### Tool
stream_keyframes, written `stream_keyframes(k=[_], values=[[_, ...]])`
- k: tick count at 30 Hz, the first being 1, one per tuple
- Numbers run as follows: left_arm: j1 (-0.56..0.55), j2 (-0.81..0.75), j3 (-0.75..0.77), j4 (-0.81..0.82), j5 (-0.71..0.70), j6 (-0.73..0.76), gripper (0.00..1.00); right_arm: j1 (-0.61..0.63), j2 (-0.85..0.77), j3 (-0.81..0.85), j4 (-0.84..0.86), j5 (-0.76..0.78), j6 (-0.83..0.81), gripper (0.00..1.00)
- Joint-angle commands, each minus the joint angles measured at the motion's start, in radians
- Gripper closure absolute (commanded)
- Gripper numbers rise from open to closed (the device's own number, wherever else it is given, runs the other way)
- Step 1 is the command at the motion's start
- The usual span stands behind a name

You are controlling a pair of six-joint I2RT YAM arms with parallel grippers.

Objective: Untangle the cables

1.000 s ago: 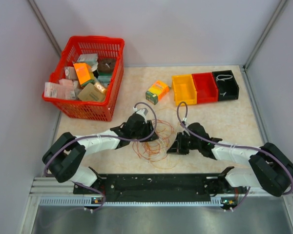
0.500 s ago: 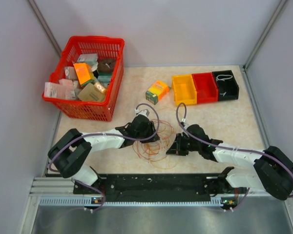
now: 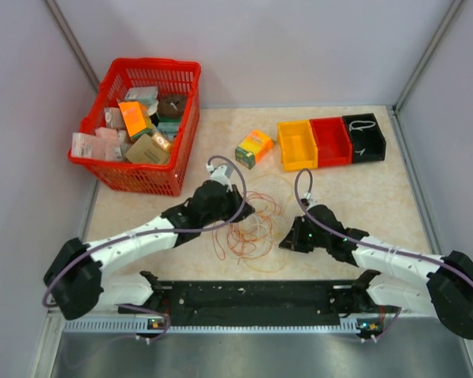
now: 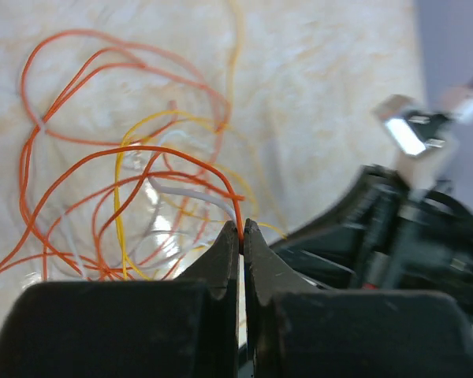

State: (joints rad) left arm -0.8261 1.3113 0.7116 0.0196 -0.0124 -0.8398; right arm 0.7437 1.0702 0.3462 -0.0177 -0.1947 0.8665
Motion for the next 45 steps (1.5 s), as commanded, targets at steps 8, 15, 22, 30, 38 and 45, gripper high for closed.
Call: stream_keyframes(k=[8,15,22,30,38,45], values=[[-0.001,-0.328,0.091,0.01,0.238,0.136,1.0,0.009,-0.038,0.08,-0.136,0.118,-0.16,0.83],[-0.001,-0.328,0.118,0.0,0.247,0.096,1.0,0.009,-0.206,0.282,-0.349,0.095,-0.42,0.35],[0.001,-0.325,0.12,0.017,0.262,0.054,1.0,0.019,-0.156,0.407,-0.193,-0.172,-0.428,0.27],[-0.001,-0.32,0.111,0.046,0.275,0.027,1.0,0.095,-0.089,0.396,0.047,-0.207,-0.383,0.33],[0.001,-0.345,0.077,0.023,0.207,0.08,0.57,0.097,-0.185,0.385,0.019,-0.1,-0.336,1.0],[0.001,-0.464,0.017,-0.067,0.169,0.234,0.26,0.097,-0.243,0.491,-0.134,-0.094,-0.343,1.0]])
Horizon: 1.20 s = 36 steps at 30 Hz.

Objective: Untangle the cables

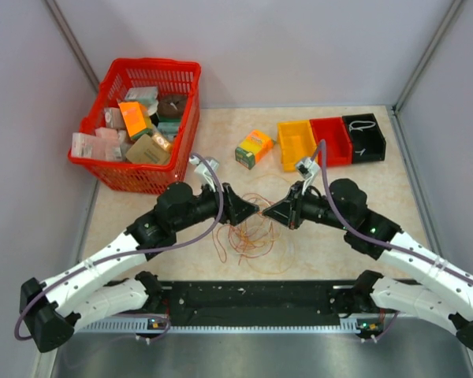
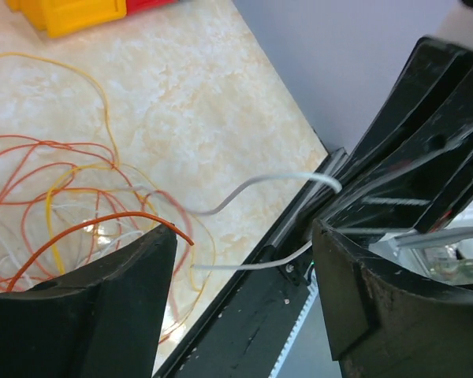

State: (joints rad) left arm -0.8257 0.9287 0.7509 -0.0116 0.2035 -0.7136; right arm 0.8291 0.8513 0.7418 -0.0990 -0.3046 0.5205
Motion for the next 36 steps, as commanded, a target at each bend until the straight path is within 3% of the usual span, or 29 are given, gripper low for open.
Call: stream_keyframes(k=[1,3,5,9,18,19,21,25,27,36], values=[[-0.001,-0.099,-0.025,-0.057,-0.073,0.118,0.27,0.01,-0.024,0.111,-0.065,0.015,0.001,1.0],[0.0,-0.128,-0.041,-0.091,-0.139,0.128,0.4,0.011,-0.028,0.143,-0.088,0.013,-0.008,1.0],[0.0,-0.152,-0.056,-0.102,-0.162,0.121,0.44,0.011,-0.026,0.174,-0.116,0.028,-0.016,1.0],[-0.001,-0.139,-0.091,-0.018,-0.078,0.106,0.3,0.01,-0.02,0.241,-0.148,0.041,-0.024,1.0],[-0.001,0.103,-0.071,0.186,0.194,0.026,0.29,0.01,0.02,0.337,-0.154,0.015,-0.014,1.0],[-0.003,0.117,-0.068,0.188,0.186,0.025,0.35,0.011,0.022,0.349,-0.16,0.016,-0.016,1.0],[-0.001,0.145,-0.064,0.141,0.115,0.022,0.63,0.01,0.023,0.385,-0.183,0.024,-0.03,1.0],[0.0,0.196,-0.073,0.015,-0.06,-0.003,0.94,0.01,0.029,0.54,-0.261,0.09,-0.085,1.0],[0.007,0.222,-0.103,0.016,-0.099,-0.026,1.0,0.01,0.041,0.647,-0.283,0.111,-0.112,1.0],[0.046,0.298,-0.203,0.107,-0.09,-0.103,1.0,0.01,0.109,1.02,-0.306,0.238,-0.249,1.0]])
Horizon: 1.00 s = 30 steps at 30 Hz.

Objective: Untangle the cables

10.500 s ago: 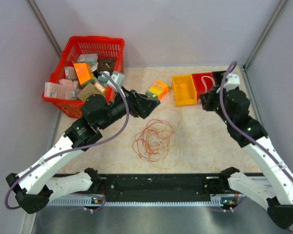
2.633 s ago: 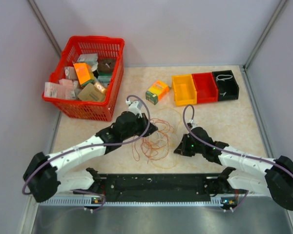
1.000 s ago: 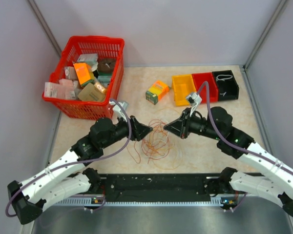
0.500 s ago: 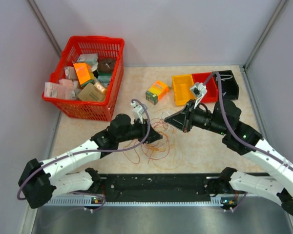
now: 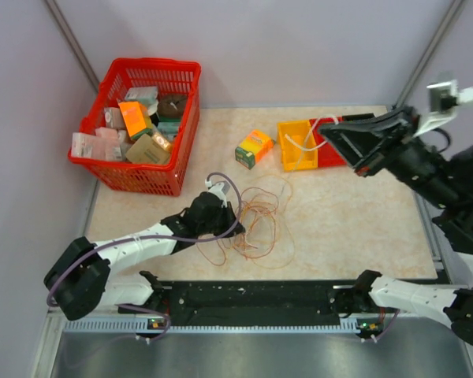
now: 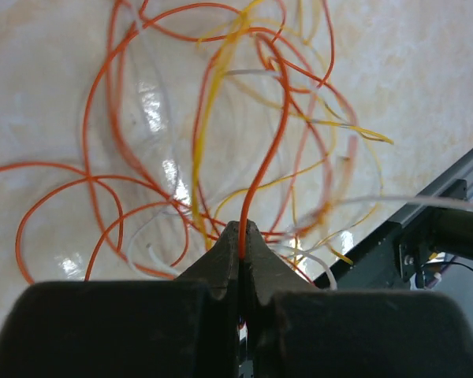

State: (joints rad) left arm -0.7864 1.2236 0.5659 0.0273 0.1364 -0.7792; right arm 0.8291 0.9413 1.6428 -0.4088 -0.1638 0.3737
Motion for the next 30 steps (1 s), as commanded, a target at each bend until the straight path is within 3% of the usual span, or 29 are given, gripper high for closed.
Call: stream_keyframes(k=[1,6,11,16,19,22,26,28,30], values=[[0.007,0.01,-0.023,0.066,-0.029,-0.038,1.0,0.01,0.027,0.156,0.004,0.121,-0.129,1.0],[0.01,0.022,-0.041,0.045,-0.072,-0.043,1.0,0.01,0.063,0.325,0.002,0.21,-0.235,1.0],[0.03,0.02,-0.069,0.039,-0.109,-0.051,1.0,0.01,0.105,0.48,0.022,0.201,-0.282,1.0],[0.049,0.02,-0.072,0.031,-0.116,-0.038,1.0,0.011,0.117,0.552,0.062,0.223,-0.367,1.0],[0.052,-0.001,-0.081,0.039,-0.115,-0.029,1.0,0.011,0.108,0.491,0.067,0.318,-0.478,1.0],[0.05,-0.036,-0.078,0.069,-0.038,0.032,1.0,0.01,0.093,0.346,0.051,0.482,-0.541,1.0],[0.05,-0.131,-0.058,0.01,-0.053,0.067,1.0,0.01,0.082,0.249,0.056,0.723,-0.645,1.0],[0.05,-0.199,-0.044,-0.023,-0.061,0.098,0.89,0.01,0.088,0.265,0.059,0.812,-0.68,1.0],[0.05,-0.258,-0.034,-0.023,-0.038,0.136,0.66,0.01,0.071,0.261,0.053,0.77,-0.647,1.0]])
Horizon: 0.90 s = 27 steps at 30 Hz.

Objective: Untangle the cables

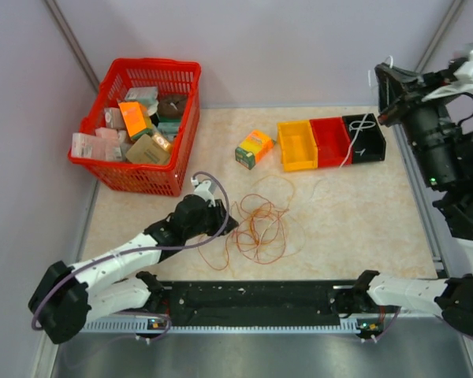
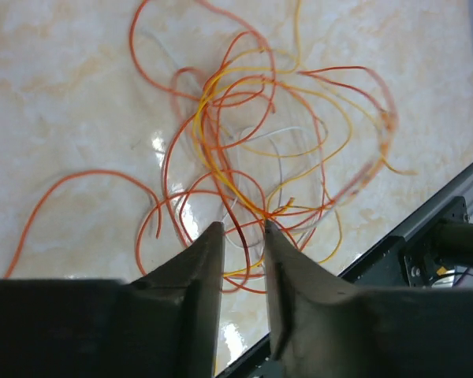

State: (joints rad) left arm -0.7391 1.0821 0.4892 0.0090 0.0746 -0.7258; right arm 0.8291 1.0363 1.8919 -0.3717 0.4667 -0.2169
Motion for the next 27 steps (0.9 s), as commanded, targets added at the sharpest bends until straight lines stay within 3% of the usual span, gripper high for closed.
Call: stream_keyframes(k=[1,3,5,7,12,18,22,27], values=[[0.003,-0.137,0.046,0.018,0.06,0.107,0.54,0.01,-0.038,0.004,0.005,0.08,-0.023,1.0],[0.003,-0.155,0.067,0.083,0.138,0.131,0.42,0.01,-0.064,-0.016,-0.024,-0.012,0.046,1.0],[0.0,-0.134,0.119,0.103,0.221,0.131,0.36,0.011,-0.079,-0.039,-0.048,-0.058,0.106,1.0],[-0.02,-0.081,0.173,0.135,0.29,0.132,0.35,0.01,-0.099,-0.074,-0.059,-0.104,0.155,1.0],[-0.12,0.053,0.31,0.261,0.298,0.213,0.35,0.011,-0.134,-0.123,-0.067,-0.22,0.287,1.0],[-0.212,0.212,0.448,0.443,0.303,0.416,0.25,0.01,-0.139,-0.137,-0.085,-0.33,0.379,1.0],[-0.224,0.304,0.457,0.676,0.497,0.402,0.25,0.011,-0.14,-0.134,-0.096,-0.359,0.401,1.0],[-0.253,0.415,0.521,0.767,0.476,0.388,0.22,0.011,-0.153,-0.143,-0.098,-0.388,0.422,1.0]])
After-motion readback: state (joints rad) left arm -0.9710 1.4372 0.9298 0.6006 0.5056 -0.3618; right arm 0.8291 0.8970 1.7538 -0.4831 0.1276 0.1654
